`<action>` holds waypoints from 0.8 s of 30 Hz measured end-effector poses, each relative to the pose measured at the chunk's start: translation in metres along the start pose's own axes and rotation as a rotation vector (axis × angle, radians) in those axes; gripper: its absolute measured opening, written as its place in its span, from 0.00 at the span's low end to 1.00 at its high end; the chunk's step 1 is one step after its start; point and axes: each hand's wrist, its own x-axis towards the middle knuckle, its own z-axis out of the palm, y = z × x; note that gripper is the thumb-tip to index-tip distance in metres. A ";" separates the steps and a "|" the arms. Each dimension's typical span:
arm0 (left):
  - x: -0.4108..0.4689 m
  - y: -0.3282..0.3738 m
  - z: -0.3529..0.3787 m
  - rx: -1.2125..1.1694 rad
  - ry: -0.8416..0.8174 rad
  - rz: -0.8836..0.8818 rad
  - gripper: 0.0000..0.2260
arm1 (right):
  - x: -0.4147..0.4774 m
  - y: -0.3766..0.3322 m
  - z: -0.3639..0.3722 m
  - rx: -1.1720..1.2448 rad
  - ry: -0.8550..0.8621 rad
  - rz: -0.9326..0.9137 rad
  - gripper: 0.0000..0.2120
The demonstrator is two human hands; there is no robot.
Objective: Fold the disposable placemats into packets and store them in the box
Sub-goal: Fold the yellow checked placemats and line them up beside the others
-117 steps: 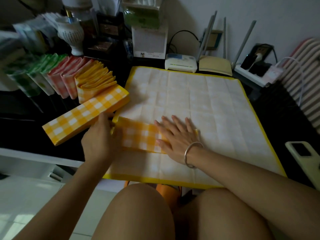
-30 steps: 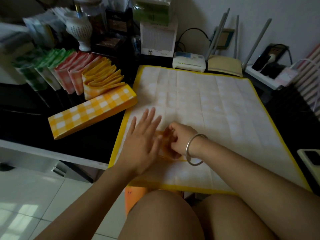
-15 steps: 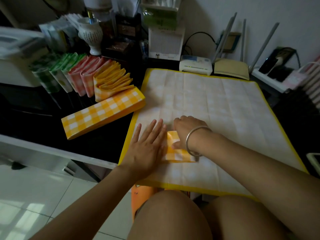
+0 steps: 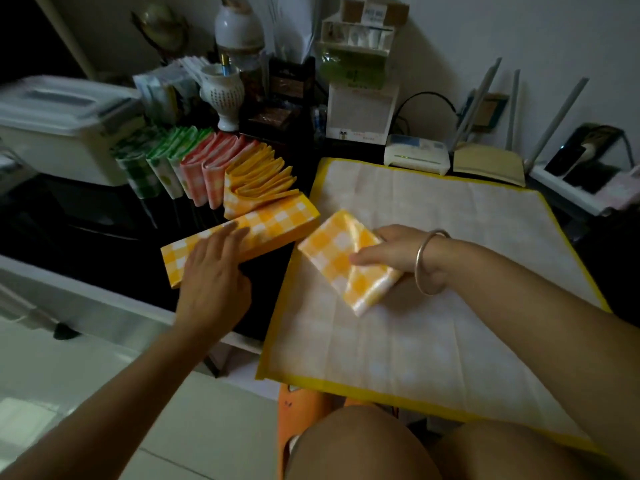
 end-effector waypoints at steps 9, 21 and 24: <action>0.003 -0.058 -0.010 0.175 -0.201 -0.151 0.31 | 0.056 -0.042 0.065 0.394 0.193 -0.112 0.17; -0.008 -0.073 -0.007 0.015 -0.015 -0.550 0.26 | 0.105 -0.050 0.074 0.227 0.238 0.044 0.17; -0.003 -0.061 -0.007 -0.306 0.119 -0.534 0.24 | 0.107 -0.057 0.072 0.020 0.254 0.008 0.16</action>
